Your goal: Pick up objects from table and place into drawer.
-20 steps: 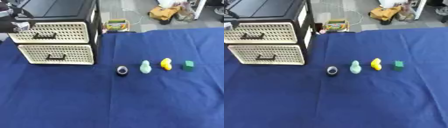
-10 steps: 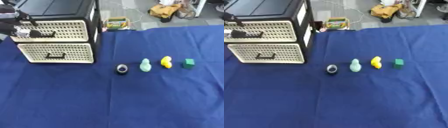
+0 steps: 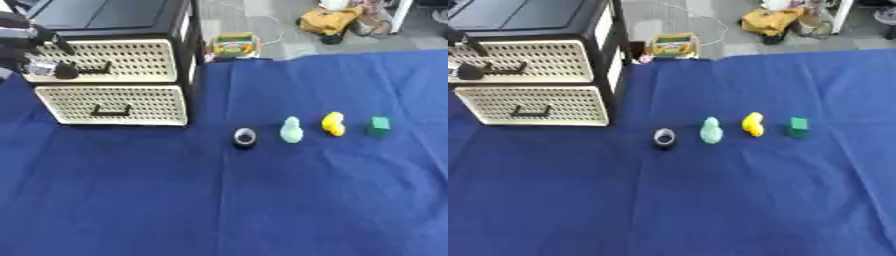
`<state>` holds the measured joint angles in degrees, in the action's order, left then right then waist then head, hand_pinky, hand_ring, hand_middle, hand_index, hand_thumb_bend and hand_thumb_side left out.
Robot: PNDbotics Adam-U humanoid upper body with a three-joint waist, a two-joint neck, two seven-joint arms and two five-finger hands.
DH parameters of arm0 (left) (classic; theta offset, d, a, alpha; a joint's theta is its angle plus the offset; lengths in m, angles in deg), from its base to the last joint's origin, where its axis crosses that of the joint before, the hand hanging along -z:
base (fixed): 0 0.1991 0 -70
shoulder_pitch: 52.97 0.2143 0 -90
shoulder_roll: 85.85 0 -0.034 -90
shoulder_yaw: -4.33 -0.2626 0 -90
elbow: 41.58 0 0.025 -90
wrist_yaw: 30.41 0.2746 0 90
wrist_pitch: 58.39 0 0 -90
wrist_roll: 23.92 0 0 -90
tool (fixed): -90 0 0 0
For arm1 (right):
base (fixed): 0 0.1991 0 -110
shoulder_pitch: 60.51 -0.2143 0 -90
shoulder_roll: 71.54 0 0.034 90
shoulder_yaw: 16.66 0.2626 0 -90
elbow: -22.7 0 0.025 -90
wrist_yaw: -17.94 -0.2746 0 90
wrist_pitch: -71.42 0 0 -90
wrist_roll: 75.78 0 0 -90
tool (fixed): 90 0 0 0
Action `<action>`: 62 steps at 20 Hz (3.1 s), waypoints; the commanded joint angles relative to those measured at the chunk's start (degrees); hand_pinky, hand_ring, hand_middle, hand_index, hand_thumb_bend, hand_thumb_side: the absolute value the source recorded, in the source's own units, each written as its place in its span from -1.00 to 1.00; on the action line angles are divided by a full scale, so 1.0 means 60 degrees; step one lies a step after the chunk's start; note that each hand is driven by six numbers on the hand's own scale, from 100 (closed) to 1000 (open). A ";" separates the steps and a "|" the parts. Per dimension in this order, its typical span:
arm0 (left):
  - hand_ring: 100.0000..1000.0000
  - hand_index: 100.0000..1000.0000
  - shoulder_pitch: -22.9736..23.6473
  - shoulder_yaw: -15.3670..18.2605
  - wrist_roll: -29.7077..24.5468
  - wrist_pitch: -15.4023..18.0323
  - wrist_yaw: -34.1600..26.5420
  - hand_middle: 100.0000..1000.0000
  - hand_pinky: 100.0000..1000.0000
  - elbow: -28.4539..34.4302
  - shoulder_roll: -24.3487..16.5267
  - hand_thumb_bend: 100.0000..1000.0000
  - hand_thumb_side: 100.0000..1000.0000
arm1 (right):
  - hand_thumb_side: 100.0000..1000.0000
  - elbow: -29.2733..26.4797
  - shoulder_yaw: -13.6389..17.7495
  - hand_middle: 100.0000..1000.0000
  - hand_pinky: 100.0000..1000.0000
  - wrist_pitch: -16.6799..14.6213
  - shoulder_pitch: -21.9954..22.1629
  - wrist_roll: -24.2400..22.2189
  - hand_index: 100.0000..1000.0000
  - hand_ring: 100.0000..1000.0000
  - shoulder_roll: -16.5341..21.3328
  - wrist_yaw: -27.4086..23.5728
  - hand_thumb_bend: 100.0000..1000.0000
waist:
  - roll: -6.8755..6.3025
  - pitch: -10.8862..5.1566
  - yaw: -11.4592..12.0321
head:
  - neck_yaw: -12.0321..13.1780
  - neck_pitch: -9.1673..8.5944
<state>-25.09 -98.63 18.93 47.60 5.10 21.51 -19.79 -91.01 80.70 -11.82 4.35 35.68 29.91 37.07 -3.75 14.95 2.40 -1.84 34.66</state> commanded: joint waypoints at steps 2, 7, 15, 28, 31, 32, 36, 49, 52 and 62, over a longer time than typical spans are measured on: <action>-1.00 0.77 -0.0269 0.0258 -0.0690 -0.0083 -0.0146 -1.00 -1.00 0.0290 -0.0164 0.22 1.00 | 0.86 -0.0148 0.0043 -0.03 0.12 -0.0045 -0.0072 0.0006 0.48 -0.03 0.0199 0.0054 -0.44 | 0.0022 -0.0109 -0.0016 | 0.0040 -0.0056; -1.00 0.78 -0.0262 0.0273 -0.0800 -0.0292 -0.0142 -1.00 -1.00 0.0397 -0.0108 0.21 1.00 | 0.86 -0.0148 0.0041 -0.03 0.12 -0.0053 -0.0089 -0.0004 0.48 -0.03 0.0187 0.0063 -0.43 | 0.0016 -0.0022 -0.0048 | 0.0061 -0.0113; -1.00 0.88 -0.0290 0.0282 -0.0803 -0.0318 -0.0014 -1.00 -1.00 0.0367 0.0034 0.20 1.00 | 0.86 -0.0148 0.0039 -0.04 0.12 -0.0065 -0.0118 -0.0023 0.48 -0.03 0.0169 0.0054 -0.41 | 0.0001 0.0110 -0.0096 | 0.0110 -0.0247; -1.00 0.91 -0.0261 0.0111 -0.0803 -0.0059 0.0433 -1.00 -1.00 0.0097 0.0274 0.25 1.00 | 0.85 -0.0148 0.0036 -0.05 0.13 -0.0088 -0.0158 -0.0051 0.48 -0.03 0.0138 0.0039 -0.41 | 0.0010 0.0231 -0.0149 | 0.0173 -0.0374; -1.00 0.92 -0.0250 0.0081 -0.0803 -0.0022 0.0598 -1.00 -1.00 0.0027 0.0322 0.26 1.00 | 0.85 -0.0148 0.0040 -0.05 0.13 -0.0089 -0.0164 -0.0049 0.48 -0.03 0.0123 0.0034 -0.40 | 0.0016 0.0242 -0.0154 | 0.0185 -0.0397; -1.00 0.92 -0.0244 0.0069 -0.0803 -0.0006 0.0649 -1.00 -1.00 0.0006 0.0337 0.27 1.00 | 0.85 -0.0148 0.0040 -0.05 0.13 -0.0090 -0.0166 -0.0050 0.48 -0.03 0.0120 0.0034 -0.40 | 0.0018 0.0246 -0.0155 | 0.0189 -0.0400; -1.00 0.89 -0.0204 0.0003 -0.0803 0.0080 0.0794 -1.00 -1.00 -0.0066 0.0378 0.29 1.00 | 0.85 -0.0148 0.0047 -0.05 0.13 -0.0083 -0.0162 -0.0046 0.48 -0.03 0.0109 0.0036 -0.40 | 0.0029 0.0249 -0.0156 | 0.0200 -0.0399; -1.00 0.56 -0.0052 -0.0070 -0.0803 0.0056 0.0682 -1.00 -1.00 -0.0007 0.0325 0.12 1.00 | 0.86 -0.0148 0.0081 -0.05 0.14 -0.0079 -0.0158 -0.0009 0.48 -0.03 0.0089 0.0033 -0.42 | 0.0085 0.0202 -0.0131 | 0.0207 -0.0357; -1.00 0.55 0.0095 -0.0032 -0.0803 -0.0032 0.0598 -1.00 -1.00 0.0132 0.0193 0.11 1.00 | 0.86 -0.0148 0.0099 -0.05 0.14 -0.0078 -0.0155 0.0015 0.48 -0.03 0.0081 0.0030 -0.42 | 0.0100 0.0186 -0.0102 | 0.0195 -0.0349; -1.00 0.52 0.0588 -0.0070 -0.0803 -0.0130 0.0332 -1.00 -1.00 0.0685 -0.0221 0.04 1.00 | 0.86 -0.0148 0.0142 -0.05 0.14 -0.0072 -0.0161 0.0085 0.48 -0.02 0.0059 0.0030 -0.42 | 0.0210 0.0168 -0.0044 | 0.0193 -0.0391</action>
<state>-21.81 -98.90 16.24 45.22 7.38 25.20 -18.50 -91.01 80.96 -12.20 4.22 35.94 29.39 37.07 -2.79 17.12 1.90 -0.66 32.67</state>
